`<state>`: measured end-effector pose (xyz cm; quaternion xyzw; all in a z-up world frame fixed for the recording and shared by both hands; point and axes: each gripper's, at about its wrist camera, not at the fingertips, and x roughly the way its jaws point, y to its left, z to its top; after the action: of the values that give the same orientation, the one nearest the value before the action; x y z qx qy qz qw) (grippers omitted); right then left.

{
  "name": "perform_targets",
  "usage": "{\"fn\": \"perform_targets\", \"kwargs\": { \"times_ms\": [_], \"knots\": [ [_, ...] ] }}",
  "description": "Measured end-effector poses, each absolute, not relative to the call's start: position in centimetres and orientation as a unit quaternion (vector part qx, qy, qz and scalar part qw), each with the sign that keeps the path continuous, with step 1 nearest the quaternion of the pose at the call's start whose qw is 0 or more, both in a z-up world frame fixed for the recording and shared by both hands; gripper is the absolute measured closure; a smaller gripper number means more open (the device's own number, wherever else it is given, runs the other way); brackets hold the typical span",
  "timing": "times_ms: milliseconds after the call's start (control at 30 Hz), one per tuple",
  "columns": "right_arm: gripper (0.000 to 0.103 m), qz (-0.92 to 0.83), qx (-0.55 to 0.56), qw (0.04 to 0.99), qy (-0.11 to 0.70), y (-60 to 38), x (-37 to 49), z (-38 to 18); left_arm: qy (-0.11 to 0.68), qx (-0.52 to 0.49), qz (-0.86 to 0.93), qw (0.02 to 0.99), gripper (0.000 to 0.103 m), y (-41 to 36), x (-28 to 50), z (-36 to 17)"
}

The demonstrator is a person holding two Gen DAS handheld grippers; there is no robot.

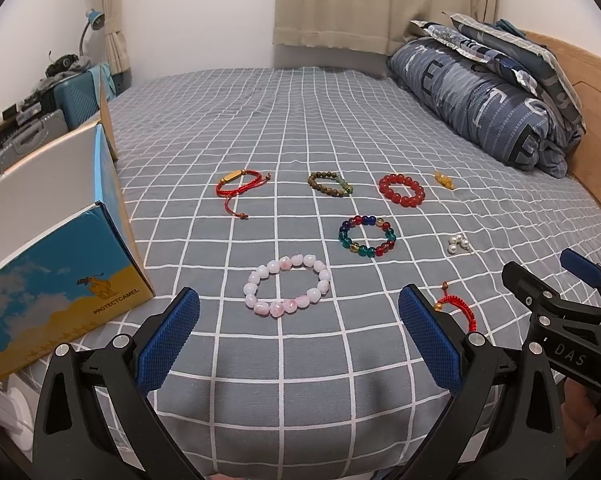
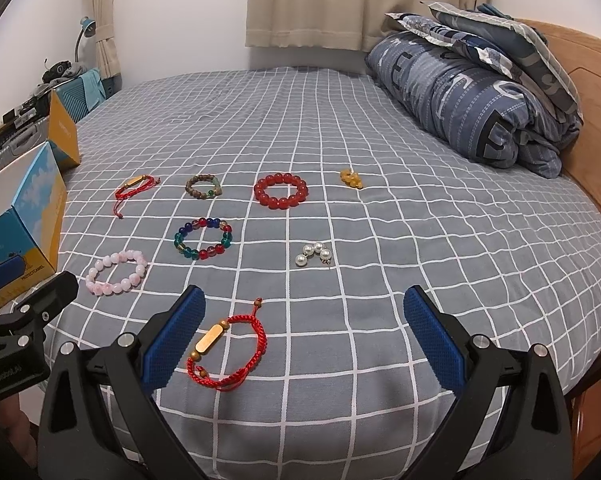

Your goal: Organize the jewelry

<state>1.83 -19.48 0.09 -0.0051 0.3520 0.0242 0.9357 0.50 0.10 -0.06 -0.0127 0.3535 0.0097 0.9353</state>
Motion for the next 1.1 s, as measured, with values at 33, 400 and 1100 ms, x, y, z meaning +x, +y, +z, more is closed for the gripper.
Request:
{"fn": "perform_targets", "kwargs": {
  "times_ms": [33,400,1100],
  "knots": [
    [0.008,0.024,-0.005,0.936,0.352,-19.51,1.8,0.08,0.354,-0.013,0.01,0.935,0.006,0.12,0.5,-0.07],
    [0.008,0.024,-0.004,0.936,0.35,-19.53,1.63,0.31,0.351,-0.01,0.01,0.936,0.006,0.01,0.32,-0.07],
    [0.008,0.024,0.002,0.937,0.348,-19.56,1.45,0.63,0.35,-0.011,0.011,0.937,0.006,-0.04,0.17,-0.06]
  ]
}}
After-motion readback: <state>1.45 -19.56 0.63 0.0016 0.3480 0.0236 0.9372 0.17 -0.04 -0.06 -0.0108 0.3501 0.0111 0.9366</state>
